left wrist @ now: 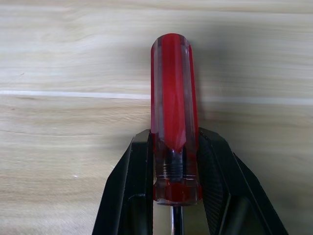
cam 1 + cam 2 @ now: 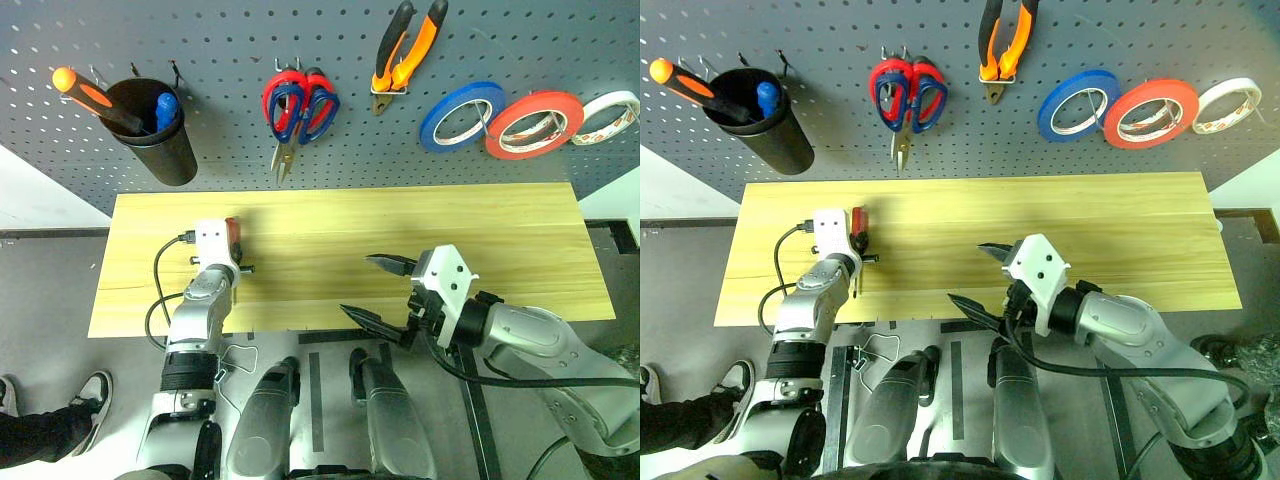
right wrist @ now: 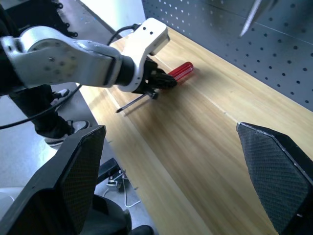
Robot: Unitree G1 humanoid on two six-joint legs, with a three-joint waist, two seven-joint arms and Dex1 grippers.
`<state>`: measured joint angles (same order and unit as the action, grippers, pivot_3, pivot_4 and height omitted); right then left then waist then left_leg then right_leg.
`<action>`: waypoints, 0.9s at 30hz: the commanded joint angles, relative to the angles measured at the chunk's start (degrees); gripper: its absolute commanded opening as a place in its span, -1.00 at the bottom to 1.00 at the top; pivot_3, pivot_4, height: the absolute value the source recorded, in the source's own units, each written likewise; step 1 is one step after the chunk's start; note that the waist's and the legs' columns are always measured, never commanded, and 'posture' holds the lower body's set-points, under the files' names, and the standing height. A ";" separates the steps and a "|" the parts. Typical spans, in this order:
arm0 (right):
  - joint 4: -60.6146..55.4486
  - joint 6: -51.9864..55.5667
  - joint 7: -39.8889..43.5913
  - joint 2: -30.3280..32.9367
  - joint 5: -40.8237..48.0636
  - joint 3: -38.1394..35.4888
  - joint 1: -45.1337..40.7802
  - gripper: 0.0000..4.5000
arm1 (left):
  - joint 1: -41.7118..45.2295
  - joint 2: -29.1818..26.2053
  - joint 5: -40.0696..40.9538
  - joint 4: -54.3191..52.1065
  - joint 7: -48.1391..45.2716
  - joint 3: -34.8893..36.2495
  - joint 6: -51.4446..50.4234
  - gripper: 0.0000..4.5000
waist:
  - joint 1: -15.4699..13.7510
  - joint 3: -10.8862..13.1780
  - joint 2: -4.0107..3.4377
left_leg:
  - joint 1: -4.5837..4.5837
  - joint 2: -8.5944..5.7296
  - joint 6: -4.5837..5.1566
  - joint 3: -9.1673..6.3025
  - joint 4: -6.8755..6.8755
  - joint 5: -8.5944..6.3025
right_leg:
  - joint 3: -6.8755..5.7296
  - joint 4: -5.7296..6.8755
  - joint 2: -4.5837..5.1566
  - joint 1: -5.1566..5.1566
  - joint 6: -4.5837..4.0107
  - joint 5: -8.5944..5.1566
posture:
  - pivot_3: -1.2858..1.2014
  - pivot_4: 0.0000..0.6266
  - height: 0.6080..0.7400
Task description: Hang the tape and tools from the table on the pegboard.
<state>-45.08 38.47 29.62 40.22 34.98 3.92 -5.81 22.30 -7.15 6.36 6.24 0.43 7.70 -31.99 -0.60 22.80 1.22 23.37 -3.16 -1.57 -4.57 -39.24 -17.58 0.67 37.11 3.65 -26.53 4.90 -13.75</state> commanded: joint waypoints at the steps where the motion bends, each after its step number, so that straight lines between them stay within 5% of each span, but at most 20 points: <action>1: -1.27 -1.10 0.78 -0.36 -0.05 -1.30 0.58 1.00 | -2.12 -0.52 0.95 -14.01 -3.63 -4.48 -2.75 -0.61 | 0.01 0.00 0.00 | 0.03 0.00 0.00 -0.01 0.00 0.00 | 0.00 0.00 0.00 -0.01 0.00 0.00 | 0.04 0.27 1.00; 12: -0.24 -2.76 3.24 -0.39 -0.43 -3.54 1.04 1.00 | -8.35 -5.47 0.78 -34.07 -12.91 -13.94 -0.64 -0.61 | 0.29 0.00 0.00 | 0.01 0.01 -0.02 -0.02 0.03 0.01 | 0.04 -0.01 -0.01 -0.01 -0.01 0.00 | 0.05 0.20 1.00; 20: -0.97 -5.69 6.72 -2.94 10.39 -11.61 -0.75 1.00 | -14.75 -9.50 -9.35 -36.32 -12.09 -16.67 25.73 -0.61 | -0.09 -0.02 0.01 | 0.02 0.00 0.00 -0.02 0.03 0.00 | 0.06 -0.08 0.03 0.02 -0.01 0.00 | 0.06 0.16 1.00; 27: 0.92 -6.05 7.32 -3.05 10.65 -11.61 -2.31 1.00 | -14.03 -9.03 -16.25 -31.91 -5.39 -12.26 49.93 -0.61 | -0.13 -0.05 0.01 | 0.01 0.00 0.02 -0.01 0.04 -0.01 | 0.06 -0.09 0.03 0.02 -0.02 0.01 | 0.06 0.13 1.00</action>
<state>-43.39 33.78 36.41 37.35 44.74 -7.25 -7.76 7.79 -16.29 -8.84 -24.54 -6.39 -5.88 12.80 -0.73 22.75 1.23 23.38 -3.16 -1.55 -4.57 -39.21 -17.59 0.73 37.02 3.68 -26.52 4.89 -13.75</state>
